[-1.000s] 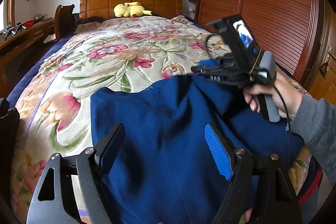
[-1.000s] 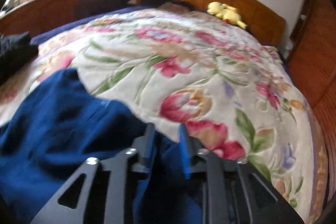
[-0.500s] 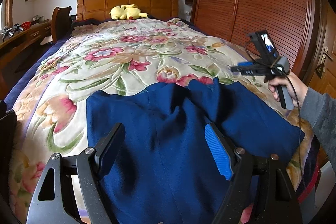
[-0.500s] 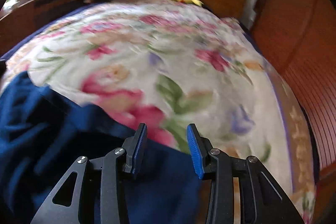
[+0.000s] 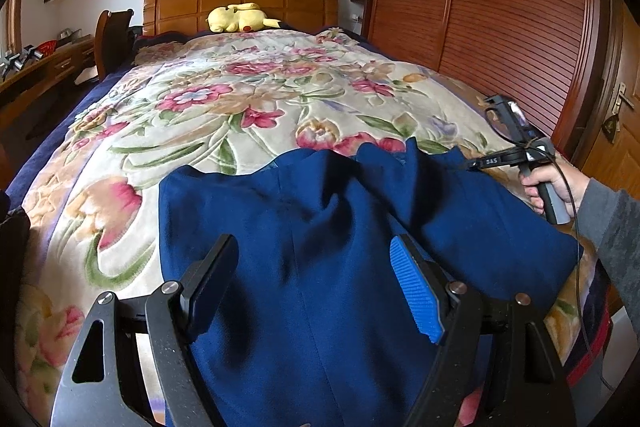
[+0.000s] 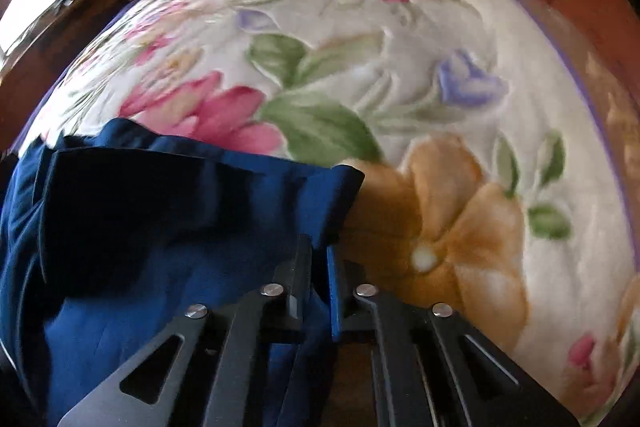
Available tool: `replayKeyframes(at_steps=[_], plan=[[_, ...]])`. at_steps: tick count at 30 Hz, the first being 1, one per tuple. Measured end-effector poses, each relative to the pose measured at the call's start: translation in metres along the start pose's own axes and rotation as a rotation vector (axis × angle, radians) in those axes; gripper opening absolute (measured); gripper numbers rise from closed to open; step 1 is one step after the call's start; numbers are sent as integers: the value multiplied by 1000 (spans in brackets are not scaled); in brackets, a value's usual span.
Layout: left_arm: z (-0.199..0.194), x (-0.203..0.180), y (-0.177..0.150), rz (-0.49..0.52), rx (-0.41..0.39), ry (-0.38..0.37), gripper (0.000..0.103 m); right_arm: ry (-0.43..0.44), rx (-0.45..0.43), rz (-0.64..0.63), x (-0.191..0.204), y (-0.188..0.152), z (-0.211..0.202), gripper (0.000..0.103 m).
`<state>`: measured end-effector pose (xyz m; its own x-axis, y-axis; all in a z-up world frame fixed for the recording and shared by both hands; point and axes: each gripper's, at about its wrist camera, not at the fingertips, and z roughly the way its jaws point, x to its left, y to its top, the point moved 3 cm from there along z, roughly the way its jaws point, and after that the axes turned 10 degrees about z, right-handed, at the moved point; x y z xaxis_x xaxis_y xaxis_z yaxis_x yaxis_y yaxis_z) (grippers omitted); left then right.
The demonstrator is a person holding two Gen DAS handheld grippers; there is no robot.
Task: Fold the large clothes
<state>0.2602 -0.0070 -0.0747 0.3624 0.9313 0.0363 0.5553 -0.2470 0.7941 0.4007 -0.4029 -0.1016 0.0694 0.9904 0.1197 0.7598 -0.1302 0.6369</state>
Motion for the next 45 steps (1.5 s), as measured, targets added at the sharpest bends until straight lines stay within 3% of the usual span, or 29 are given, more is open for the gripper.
replayKeyframes(at_steps=[2,3,5,9,14,22,33,45], plan=[[0,0,0,0,-3,0,79,-52,-100,11,-7,4,-23,2],[-1,0,0,0,-3,0,79,-91,-109,51,-16,7,-29,2],[0,0,0,3,-4,-1,79,-177,-43,115,-34,7,-22,2],[6,3,-2,-13,16,-4,79,-228,-94,75,-30,5,-31,2],[3,2,-3,-9,11,-9,79,-197,-119,58,-8,-5,-49,12],[-8,-9,-4,28,-9,-23,79,-64,-159,13,24,-55,-108,45],[-13,-18,-15,54,1,-21,79,28,-101,-53,52,-160,-151,56],[-8,-33,-30,85,46,-28,79,-29,-76,-22,36,-197,-168,60]])
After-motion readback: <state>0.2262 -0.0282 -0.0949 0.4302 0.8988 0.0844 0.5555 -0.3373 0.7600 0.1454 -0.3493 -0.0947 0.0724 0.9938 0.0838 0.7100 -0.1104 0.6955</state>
